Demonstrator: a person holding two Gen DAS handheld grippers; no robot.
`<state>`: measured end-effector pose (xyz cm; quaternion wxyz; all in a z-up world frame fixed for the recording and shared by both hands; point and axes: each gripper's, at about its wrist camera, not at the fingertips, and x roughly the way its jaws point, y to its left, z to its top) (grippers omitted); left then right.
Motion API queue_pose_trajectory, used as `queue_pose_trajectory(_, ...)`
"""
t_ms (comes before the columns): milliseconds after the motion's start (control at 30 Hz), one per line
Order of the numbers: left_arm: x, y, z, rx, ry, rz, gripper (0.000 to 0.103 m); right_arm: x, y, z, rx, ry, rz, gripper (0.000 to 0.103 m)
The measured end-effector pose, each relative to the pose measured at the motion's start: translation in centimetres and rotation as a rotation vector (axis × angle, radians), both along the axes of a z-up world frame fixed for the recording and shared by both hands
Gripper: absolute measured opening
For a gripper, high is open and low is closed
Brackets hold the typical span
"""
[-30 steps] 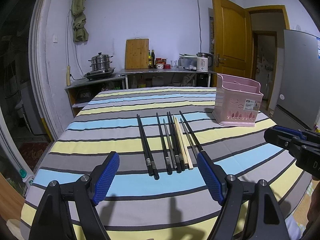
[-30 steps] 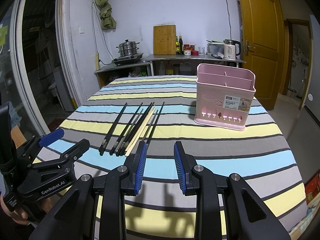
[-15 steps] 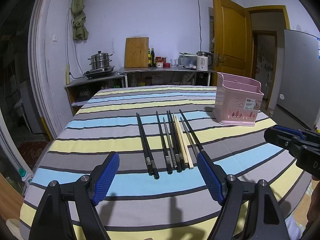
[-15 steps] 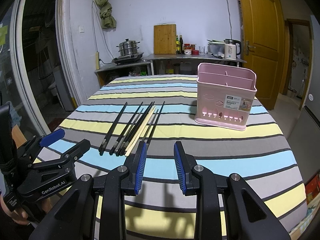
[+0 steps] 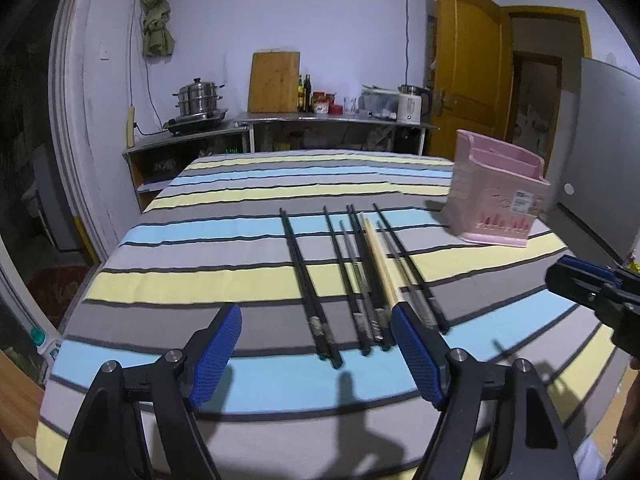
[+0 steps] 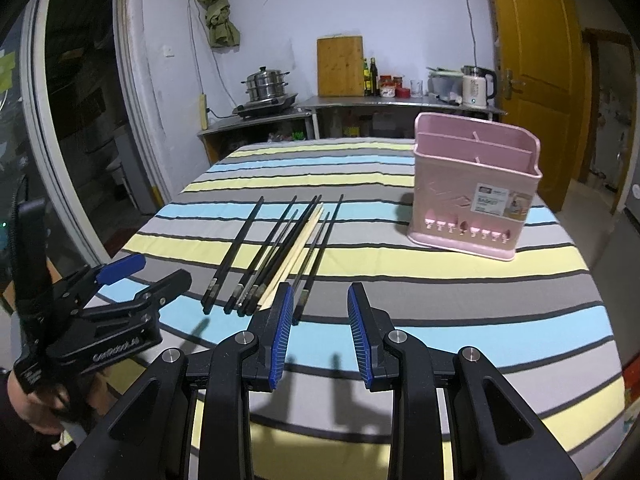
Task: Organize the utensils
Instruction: 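Close the left tool on a black chopstick while the right tool grasps another black chopstick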
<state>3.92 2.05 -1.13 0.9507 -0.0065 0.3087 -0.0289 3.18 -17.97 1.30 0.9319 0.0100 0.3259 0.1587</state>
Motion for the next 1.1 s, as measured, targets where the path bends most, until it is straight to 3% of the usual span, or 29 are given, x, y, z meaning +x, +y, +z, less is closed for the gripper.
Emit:
queue_pose_trajectory(133,3.1,1.5,-0.7,-0.014,0.079,0.022,0.076,1.7,0.3,-0.3,0.002,0.026,0.0,0.029)
queue_pose_trajectory(267,6.4,3.2,-1.7,-0.041,0.145,0.038,0.068,4.2,0.8,-0.9,0.002,0.058,-0.003,0.029)
queue_pose_trajectory(600,12.8,5.2,-4.0,-0.089,0.24,0.056,0.067,10.3,2.5,-3.2,-0.006,0.149,0.028,0.029)
queue_pose_trajectory(1100,14.8,5.4,-5.1,-0.042,0.274,0.079,0.069,14.3,3.7,-6.2,-0.026,0.235,0.015,0.029)
